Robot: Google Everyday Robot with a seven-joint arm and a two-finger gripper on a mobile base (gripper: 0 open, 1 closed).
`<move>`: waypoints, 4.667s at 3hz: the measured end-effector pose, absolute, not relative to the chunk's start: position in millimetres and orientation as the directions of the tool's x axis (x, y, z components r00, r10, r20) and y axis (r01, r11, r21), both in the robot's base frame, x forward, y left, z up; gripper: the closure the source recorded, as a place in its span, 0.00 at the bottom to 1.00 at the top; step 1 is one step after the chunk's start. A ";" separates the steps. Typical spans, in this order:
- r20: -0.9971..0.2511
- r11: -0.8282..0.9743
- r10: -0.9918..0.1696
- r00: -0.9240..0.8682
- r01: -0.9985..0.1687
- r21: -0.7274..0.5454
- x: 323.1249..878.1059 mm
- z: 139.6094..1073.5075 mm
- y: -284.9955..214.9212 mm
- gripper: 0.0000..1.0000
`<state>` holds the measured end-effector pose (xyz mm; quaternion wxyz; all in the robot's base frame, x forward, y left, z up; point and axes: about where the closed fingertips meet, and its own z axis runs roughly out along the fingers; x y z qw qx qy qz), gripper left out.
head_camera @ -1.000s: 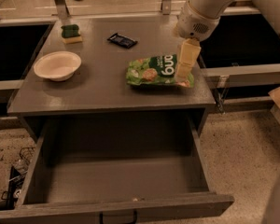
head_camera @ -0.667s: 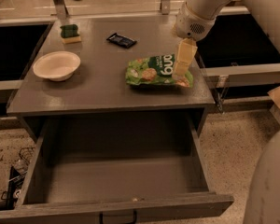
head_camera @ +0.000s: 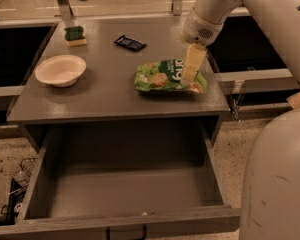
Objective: Place green rice chip bag into top drawer
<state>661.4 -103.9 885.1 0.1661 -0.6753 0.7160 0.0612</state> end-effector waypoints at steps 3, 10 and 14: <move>-0.350 0.065 -0.936 -0.032 -0.995 -0.082 659.4 849.4 -92.7 0.00; -0.355 0.089 -0.933 -0.057 -0.993 -0.074 662.0 848.3 -91.5 1.00; -0.393 0.064 -0.919 0.026 -0.975 -0.213 586.8 980.6 -92.9 1.00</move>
Offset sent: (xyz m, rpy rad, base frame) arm -0.0072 0.0101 -0.0337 0.0224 0.0581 0.0230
